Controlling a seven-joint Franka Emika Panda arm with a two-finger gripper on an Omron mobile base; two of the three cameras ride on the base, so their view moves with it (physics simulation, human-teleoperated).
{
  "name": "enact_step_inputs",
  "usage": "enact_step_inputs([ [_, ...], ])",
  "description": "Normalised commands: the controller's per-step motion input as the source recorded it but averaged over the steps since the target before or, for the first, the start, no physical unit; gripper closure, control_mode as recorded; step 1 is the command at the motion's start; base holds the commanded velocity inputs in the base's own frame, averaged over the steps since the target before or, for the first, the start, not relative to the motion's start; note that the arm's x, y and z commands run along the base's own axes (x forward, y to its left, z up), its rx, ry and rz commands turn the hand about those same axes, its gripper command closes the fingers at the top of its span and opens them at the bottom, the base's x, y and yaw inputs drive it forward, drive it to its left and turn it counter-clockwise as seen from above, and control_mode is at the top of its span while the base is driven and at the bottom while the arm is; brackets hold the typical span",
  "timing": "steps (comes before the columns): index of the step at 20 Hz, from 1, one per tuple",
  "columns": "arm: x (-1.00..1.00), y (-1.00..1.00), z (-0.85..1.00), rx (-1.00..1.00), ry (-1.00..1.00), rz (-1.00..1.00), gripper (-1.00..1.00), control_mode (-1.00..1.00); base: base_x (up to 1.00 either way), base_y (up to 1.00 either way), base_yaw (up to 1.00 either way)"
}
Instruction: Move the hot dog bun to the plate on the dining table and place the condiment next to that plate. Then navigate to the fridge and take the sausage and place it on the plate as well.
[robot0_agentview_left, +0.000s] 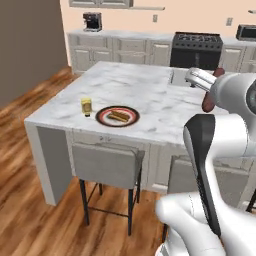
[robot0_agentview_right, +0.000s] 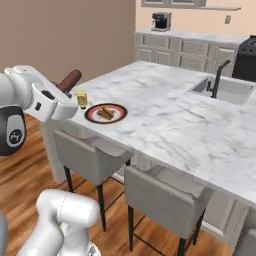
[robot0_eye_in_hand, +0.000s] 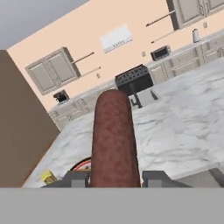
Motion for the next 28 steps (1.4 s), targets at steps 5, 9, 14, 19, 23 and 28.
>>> enact_step_inputs([
  [5, 0.0, 0.0, 0.0, 0.0, 0.0, 0.0, 1.0, 1.0, 0.82, 0.97, -0.4],
  [9, 0.0, 0.0, 0.0, 0.0, 0.0, 0.0, 1.0, 1.0, 0.82, 0.86, -0.44],
  [14, 0.0, 0.0, 0.0, 0.0, 0.0, 0.0, 1.0, 1.0, 0.83, 0.73, -0.45],
  [19, 0.0, 0.0, 0.0, 0.0, 0.0, 0.0, 1.0, 1.0, 0.94, 0.39, -0.41],
  [23, 0.5, 0.03, -0.33, 0.07, 0.14, -0.09, 1.0, -1.0, 0.5, 0.15, -0.16],
  [28, 1.0, 0.0, -1.0, 0.15, 0.78, -0.02, 1.0, -1.0, 0.0, 0.0, 0.0],
])
